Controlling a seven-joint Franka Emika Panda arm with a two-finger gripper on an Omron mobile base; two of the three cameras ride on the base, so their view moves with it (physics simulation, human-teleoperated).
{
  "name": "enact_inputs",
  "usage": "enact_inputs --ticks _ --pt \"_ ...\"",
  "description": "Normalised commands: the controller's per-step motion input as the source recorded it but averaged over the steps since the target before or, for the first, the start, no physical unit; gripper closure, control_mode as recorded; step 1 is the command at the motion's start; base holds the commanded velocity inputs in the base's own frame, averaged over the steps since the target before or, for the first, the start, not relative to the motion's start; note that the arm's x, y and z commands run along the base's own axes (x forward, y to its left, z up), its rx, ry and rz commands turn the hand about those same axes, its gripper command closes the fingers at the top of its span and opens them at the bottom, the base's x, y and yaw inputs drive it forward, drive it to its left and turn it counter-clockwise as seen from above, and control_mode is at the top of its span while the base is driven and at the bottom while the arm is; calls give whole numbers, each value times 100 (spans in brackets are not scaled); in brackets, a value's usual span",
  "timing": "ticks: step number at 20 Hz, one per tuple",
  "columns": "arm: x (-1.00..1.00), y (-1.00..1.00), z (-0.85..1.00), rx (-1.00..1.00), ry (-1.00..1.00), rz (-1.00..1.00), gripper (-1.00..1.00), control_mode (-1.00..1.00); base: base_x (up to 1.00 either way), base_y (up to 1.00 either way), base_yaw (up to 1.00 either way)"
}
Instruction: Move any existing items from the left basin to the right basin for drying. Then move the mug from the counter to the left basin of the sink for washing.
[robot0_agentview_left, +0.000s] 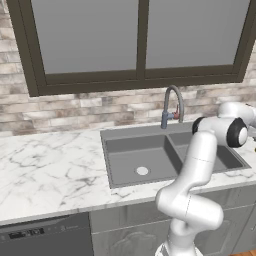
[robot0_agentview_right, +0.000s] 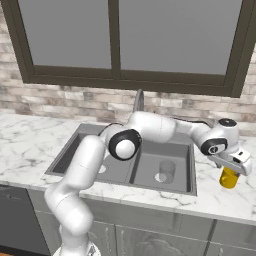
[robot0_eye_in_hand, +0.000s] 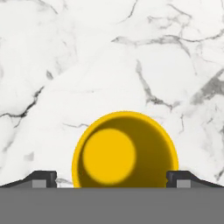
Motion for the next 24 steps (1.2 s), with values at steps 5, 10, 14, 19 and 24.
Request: enact_inputs --ticks 5,10,14,19,24 --pt "0 0 -17 0 0 -4 -100 -100 0 0 0" --pt "-6 0 -18 0 0 -1 -100 -100 0 0 0" --pt "-9 1 -7 0 -1 0 -100 -100 0 0 0" --pt "-6 2 -6 -1 -1 2 -100 -100 0 0 0" --pt "-7 1 -22 -4 0 5 -100 -100 0 0 0"
